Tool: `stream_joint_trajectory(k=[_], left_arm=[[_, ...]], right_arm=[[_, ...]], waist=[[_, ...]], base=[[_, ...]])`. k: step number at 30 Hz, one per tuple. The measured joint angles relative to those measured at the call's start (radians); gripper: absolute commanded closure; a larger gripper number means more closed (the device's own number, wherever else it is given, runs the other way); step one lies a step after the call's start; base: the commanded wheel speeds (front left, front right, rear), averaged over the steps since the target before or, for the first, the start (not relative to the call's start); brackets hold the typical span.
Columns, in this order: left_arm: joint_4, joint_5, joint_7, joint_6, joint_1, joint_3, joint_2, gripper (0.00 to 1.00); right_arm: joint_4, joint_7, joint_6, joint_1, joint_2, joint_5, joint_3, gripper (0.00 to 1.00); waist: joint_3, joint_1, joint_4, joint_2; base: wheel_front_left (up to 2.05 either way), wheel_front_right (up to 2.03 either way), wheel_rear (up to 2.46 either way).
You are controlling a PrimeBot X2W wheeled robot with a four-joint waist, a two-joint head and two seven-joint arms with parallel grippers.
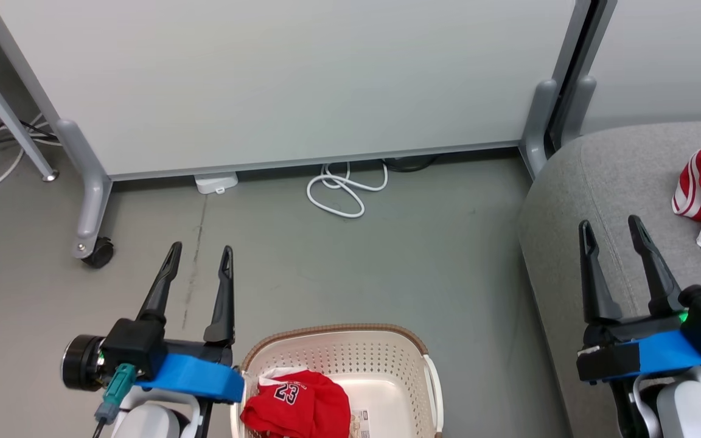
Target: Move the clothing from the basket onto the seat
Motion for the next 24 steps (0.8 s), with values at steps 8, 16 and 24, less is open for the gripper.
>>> stream_joint_trajectory(k=[8,16,24], left_arm=[[-0.022,0.026,0.000,-0.016,0.064,0.063,-0.022,0.00],[-0.040,0.045,0.000,-0.021,0.102,0.105,-0.043,0.00],[-0.045,0.061,0.000,-0.036,0.116,0.134,-0.056,0.00]], right_arm=[[-0.032,0.000,0.000,0.076,0.031,-0.002,-0.004,0.00],[-0.036,0.000,0.000,0.133,0.045,-0.001,-0.015,0.00],[-0.035,0.000,0.000,0.151,0.048,0.009,-0.020,0.00]], waist=[[-0.035,0.0001,0.019,0.0000],[-0.058,0.0002,0.026,0.0000],[-0.061,0.0002,0.022,0.0000]], base=[[0.00,0.00,0.00],[0.00,0.00,0.00],[0.00,0.00,0.00]])
